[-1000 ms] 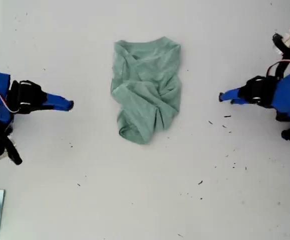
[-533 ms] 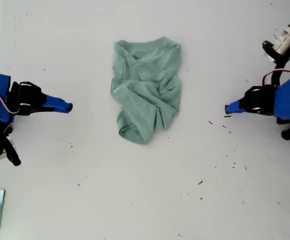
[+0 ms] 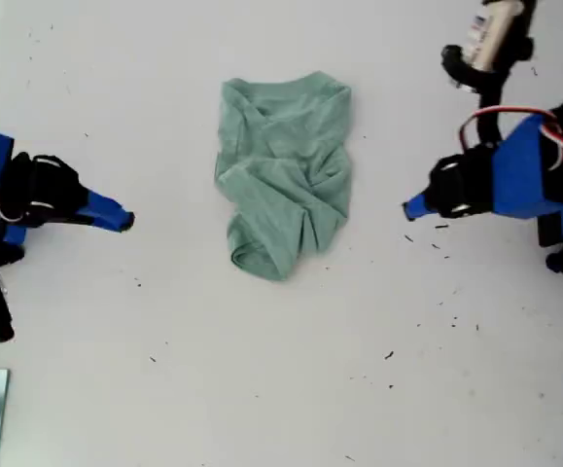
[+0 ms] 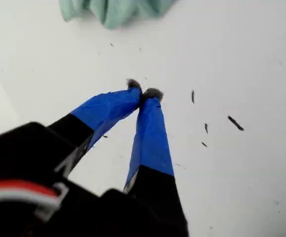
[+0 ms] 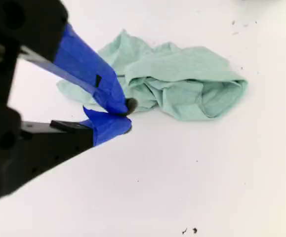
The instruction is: Fold t shirt
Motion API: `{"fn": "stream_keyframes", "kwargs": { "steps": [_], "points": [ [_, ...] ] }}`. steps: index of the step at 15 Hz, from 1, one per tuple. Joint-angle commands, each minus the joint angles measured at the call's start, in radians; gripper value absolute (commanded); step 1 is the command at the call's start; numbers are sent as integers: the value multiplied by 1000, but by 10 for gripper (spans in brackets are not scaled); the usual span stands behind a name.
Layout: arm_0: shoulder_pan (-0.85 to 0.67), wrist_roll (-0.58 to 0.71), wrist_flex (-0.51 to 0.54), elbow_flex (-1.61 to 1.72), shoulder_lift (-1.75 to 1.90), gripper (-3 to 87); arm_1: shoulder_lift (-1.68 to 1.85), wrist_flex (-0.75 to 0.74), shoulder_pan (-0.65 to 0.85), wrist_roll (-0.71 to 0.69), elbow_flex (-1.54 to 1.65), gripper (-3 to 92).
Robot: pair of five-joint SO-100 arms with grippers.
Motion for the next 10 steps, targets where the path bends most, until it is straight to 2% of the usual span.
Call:
{"fn": "stream_keyframes", "kwargs": {
  "steps": [1, 2, 4, 10],
  "points": [
    [43, 104, 91, -480, -422, 278, -210, 9, -44, -51, -339, 255],
    [46, 149, 155, -640, -563, 304, -264, 29, -64, -58, -419, 347],
    [32, 216, 195, -787, -724, 321, -325, 32, -86, -55, -489, 350],
    [-40, 310, 84, -838, -1006, 336, -741, 0, -77, -110, -769, 350]
  ]
}}
